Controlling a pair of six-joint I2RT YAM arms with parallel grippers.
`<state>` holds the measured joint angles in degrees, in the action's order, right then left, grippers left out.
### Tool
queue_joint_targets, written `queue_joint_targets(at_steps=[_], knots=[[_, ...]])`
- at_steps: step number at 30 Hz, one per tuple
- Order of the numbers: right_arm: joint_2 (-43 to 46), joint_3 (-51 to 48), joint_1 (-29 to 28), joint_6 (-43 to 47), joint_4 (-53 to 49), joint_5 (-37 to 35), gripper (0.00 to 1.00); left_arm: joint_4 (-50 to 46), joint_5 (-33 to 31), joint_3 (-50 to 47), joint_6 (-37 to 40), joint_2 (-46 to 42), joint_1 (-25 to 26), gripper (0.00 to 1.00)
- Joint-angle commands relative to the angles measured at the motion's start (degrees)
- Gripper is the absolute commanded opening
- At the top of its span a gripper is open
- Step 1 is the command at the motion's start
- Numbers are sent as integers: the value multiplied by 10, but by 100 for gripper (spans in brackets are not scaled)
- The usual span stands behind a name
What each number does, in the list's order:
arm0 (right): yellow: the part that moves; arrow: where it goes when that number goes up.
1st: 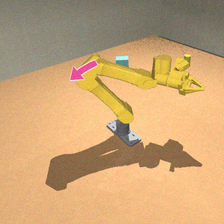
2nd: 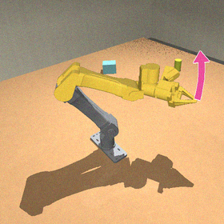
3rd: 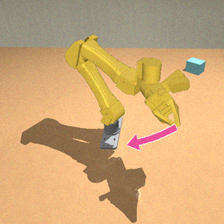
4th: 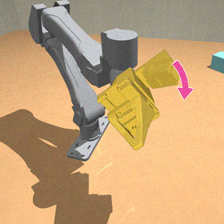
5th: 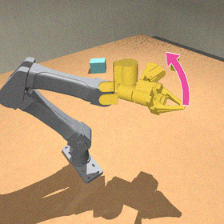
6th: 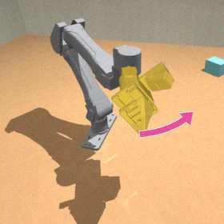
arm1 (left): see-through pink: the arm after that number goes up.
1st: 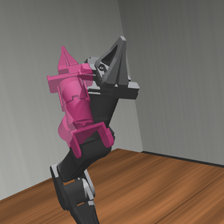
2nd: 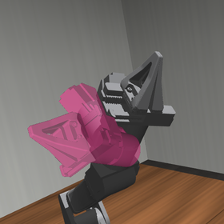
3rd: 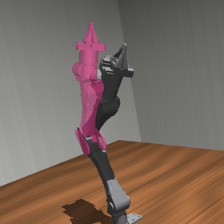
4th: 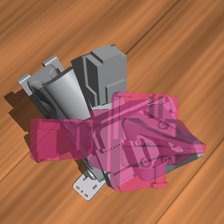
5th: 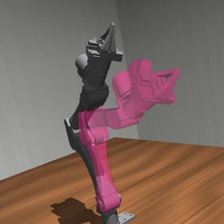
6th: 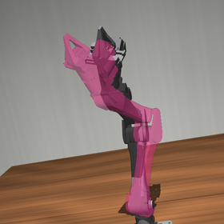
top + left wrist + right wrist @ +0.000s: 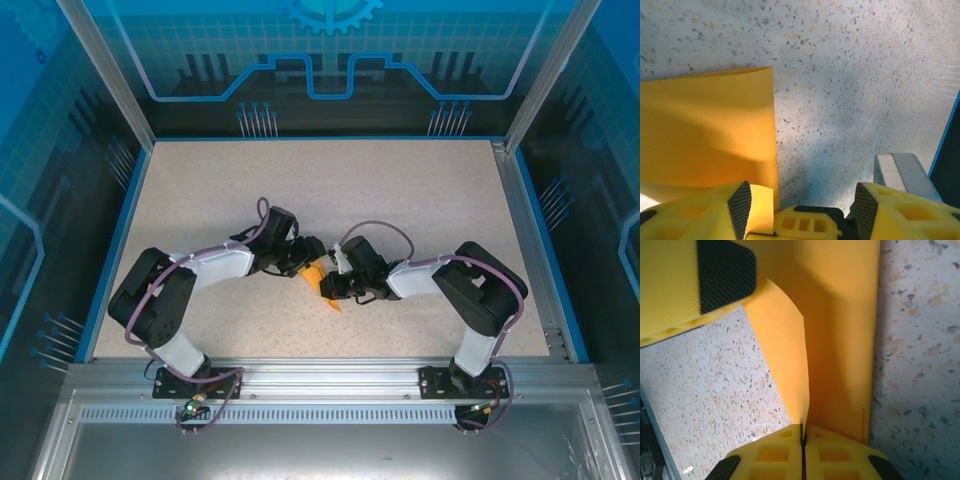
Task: Fold a paper plane with a square sheet of paper (pick it up from the middle)
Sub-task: Fold the wing for the fifth time at the center of the table.
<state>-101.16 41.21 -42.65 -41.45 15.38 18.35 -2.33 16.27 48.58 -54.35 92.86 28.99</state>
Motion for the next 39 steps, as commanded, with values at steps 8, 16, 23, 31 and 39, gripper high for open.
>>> queue_joint_targets(at_steps=[8, 16, 23, 31, 39], knots=[[-21, -20, 28, -59, 95, 100, 6, -55, -43, -26, 32, -110, -1, 62], [-43, -9, 38, -103, 136, 129, 6, 29, 0, -67, 18, -96, 1, 59], [-58, -10, 39, -122, 144, 122, 6, 75, 15, -46, 18, -30, 1, 59], [-76, -23, 44, -156, 192, 126, 6, 92, 20, -54, 27, -10, 1, 59], [-54, -19, 42, -121, 142, 112, 12, 94, 13, -42, 29, 18, 1, 59]])
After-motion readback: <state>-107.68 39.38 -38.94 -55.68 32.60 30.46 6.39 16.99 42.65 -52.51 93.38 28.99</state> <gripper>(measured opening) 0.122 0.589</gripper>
